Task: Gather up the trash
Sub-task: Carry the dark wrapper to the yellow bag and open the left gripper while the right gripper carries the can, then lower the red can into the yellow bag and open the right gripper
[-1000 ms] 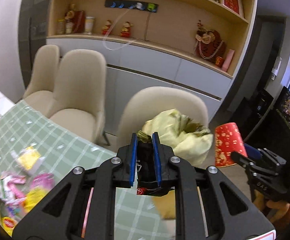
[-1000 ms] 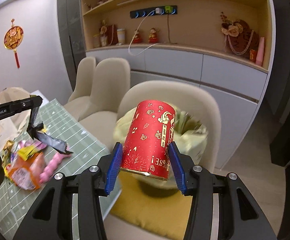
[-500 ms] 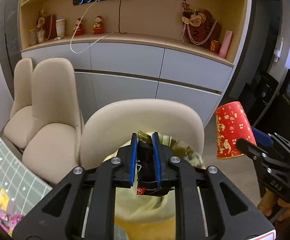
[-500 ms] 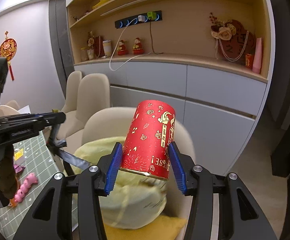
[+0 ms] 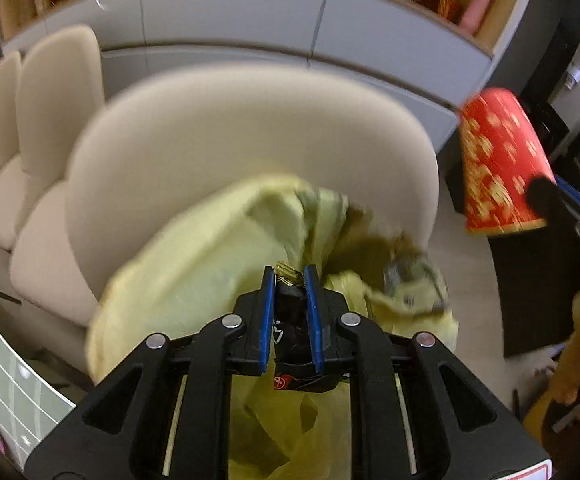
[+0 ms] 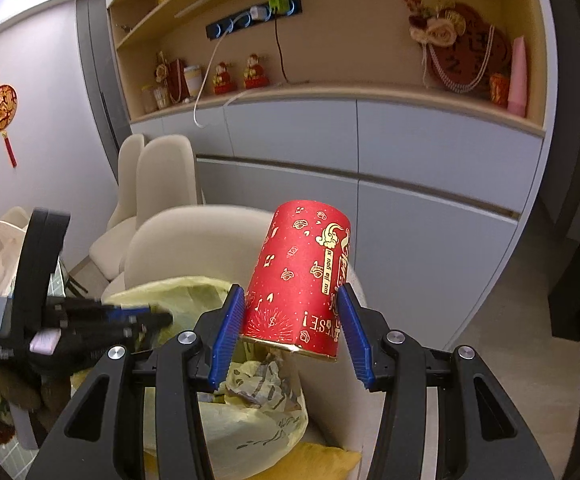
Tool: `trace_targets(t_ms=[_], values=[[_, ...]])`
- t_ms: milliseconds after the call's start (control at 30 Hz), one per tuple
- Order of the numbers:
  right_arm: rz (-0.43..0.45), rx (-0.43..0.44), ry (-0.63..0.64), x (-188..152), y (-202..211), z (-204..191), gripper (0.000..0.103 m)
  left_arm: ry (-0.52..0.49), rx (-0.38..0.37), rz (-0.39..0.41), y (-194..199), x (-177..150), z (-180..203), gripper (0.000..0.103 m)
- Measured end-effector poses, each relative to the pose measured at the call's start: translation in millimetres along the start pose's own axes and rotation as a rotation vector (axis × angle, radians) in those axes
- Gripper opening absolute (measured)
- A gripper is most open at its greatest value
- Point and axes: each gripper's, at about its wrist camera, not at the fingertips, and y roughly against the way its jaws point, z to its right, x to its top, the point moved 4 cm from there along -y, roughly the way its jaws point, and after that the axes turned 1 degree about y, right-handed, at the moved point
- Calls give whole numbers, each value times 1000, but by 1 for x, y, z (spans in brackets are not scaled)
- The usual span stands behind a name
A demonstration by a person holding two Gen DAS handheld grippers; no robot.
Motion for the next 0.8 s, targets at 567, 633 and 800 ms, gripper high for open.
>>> trace_targets(t_ms=[567, 633, 800], values=[[-224, 262, 69, -33, -67, -104, 46, 230, 56, 210, 102, -18, -76, 51], [-311, 245, 76, -48, -86, -108, 46, 225, 74, 232, 114, -29, -79, 51], [-390, 141, 106, -68, -103, -102, 46, 228, 98, 257, 134, -60, -83, 54]])
